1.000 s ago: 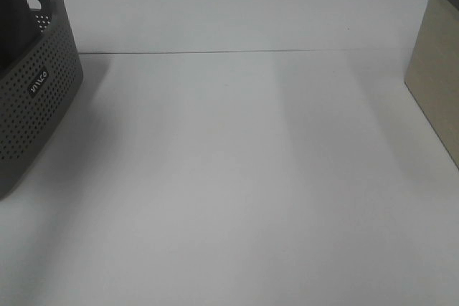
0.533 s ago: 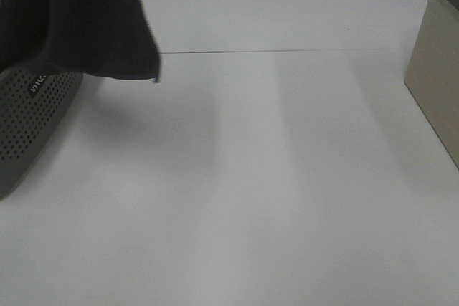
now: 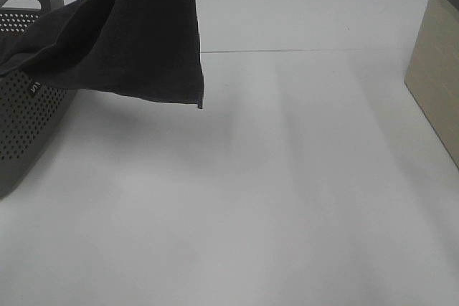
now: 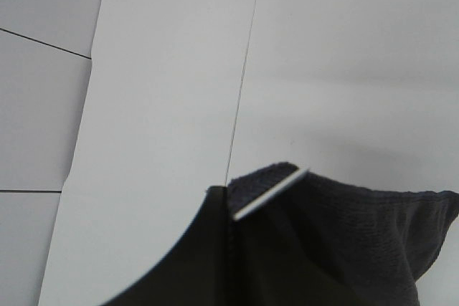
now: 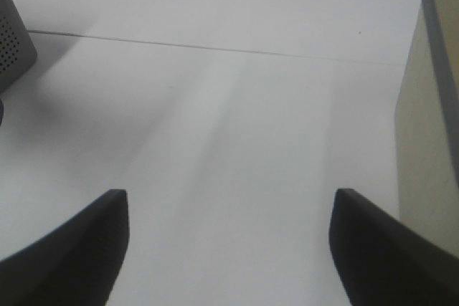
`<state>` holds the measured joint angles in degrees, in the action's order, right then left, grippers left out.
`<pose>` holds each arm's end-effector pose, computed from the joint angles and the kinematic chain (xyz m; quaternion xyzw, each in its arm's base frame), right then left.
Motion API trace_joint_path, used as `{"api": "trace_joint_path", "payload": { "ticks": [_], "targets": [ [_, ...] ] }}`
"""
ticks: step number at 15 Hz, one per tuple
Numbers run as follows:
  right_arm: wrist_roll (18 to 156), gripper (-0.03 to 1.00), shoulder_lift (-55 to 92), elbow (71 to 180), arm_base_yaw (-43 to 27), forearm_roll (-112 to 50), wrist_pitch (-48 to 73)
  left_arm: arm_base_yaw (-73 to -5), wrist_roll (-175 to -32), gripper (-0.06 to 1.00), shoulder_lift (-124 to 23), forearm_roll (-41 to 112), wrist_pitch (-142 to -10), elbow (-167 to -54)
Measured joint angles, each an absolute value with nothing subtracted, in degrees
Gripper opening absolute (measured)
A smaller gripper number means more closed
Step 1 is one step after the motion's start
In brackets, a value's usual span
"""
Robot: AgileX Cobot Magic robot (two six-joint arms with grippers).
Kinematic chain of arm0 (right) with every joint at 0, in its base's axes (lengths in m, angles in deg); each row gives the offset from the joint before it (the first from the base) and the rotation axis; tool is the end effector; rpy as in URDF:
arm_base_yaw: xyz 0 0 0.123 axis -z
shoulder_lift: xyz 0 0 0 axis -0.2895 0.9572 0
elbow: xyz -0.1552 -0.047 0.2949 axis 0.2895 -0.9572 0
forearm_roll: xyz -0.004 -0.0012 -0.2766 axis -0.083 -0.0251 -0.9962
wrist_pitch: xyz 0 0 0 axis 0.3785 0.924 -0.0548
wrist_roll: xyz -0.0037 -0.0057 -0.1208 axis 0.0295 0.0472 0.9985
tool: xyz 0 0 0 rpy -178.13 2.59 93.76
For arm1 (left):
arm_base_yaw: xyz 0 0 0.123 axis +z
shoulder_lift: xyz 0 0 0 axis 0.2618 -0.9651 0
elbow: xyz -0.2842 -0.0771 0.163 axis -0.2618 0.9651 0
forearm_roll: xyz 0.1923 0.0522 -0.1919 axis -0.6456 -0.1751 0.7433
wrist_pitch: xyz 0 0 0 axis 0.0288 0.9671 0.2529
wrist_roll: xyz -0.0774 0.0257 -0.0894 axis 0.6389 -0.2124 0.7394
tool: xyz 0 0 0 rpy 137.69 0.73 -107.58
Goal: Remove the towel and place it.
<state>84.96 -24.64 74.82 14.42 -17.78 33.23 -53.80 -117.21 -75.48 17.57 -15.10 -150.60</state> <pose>0.1111 0.0267 0.3169 -0.0833 0.8310 0.0776 0.5445 0.3306 -0.2527 0.5184 0.6159 0.6523 0.0770 0.4350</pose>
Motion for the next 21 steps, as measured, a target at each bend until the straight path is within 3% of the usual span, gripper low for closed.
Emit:
{"api": "trace_joint_path", "payload": {
  "ticks": [3, 6, 9, 11, 13, 16, 21],
  "targets": [
    [95.62, 0.75, -15.87, 74.82, 14.42, -7.93, 29.10, -53.91, -117.21, 0.00, -75.53, 17.74, -15.50, -150.60],
    [118.94, 0.75, -4.81, 74.82, 14.42, 14.93, 25.32, -53.91, -116.01, 0.00, -75.88, 17.97, -15.67, -150.60],
    [150.73, 0.75, 7.16, 77.11, 14.42, 47.13, 36.03, -53.91, -115.67, 0.00, -76.28, 18.37, -19.40, -150.60],
    [164.03, 0.75, 14.49, 79.17, 14.42, 57.28, 43.65, -53.91, -115.67, 0.00, -76.45, 20.26, -22.15, -150.60],
    [166.61, 0.75, 19.77, 81.58, 13.97, 59.05, 47.43, -53.91, -115.67, 0.00, -76.56, 24.04, -22.89, -150.60],
    [169.41, 0.75, 27.79, 86.96, 6.57, 59.63, 47.95, -53.91, -115.67, 0.00, -76.56, 26.91, -23.12, -150.60],
    [175.49, 0.75, 32.77, 91.78, -4.94, 59.68, 37.29, -53.91, -115.67, 0.00, -76.56, 27.20, -23.18, -150.60]
  ]
}}
